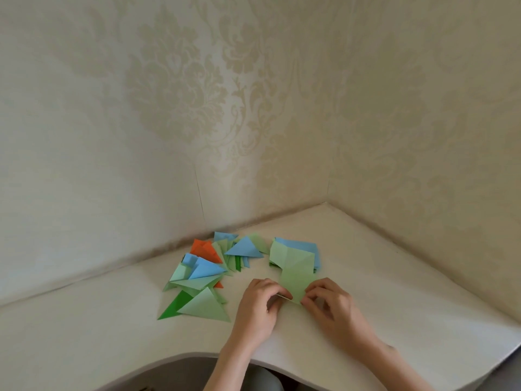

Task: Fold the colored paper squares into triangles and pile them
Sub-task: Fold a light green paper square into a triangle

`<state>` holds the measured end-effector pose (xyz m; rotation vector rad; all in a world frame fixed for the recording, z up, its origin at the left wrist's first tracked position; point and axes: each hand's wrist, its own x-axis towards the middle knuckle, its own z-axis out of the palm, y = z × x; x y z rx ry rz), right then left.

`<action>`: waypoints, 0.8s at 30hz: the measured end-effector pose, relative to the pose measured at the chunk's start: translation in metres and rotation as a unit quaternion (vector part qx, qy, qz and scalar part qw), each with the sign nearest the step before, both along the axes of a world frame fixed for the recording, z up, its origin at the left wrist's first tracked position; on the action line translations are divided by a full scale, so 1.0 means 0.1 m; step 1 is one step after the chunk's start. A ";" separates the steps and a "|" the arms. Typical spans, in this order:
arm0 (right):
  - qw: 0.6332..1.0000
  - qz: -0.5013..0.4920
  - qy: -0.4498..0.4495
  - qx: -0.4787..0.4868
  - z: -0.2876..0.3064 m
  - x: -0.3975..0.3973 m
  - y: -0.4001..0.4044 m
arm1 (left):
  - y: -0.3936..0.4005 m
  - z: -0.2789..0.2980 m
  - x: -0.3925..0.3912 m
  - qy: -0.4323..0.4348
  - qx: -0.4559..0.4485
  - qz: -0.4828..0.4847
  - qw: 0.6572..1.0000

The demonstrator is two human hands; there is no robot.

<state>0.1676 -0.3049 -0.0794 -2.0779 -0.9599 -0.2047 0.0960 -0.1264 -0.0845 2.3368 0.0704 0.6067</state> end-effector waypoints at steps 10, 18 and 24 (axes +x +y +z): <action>0.999 -0.047 -0.003 -0.005 -0.09 0.04 0.08 | -0.03 0.01 -0.03 -0.001 -0.044 0.033 0.998; 0.995 -0.096 -0.001 0.010 -0.13 0.08 0.19 | -0.08 0.00 0.09 -0.008 0.011 0.065 0.998; 0.994 -0.102 0.040 0.023 -0.12 0.09 0.20 | -0.09 -0.01 0.11 0.010 0.015 0.089 0.996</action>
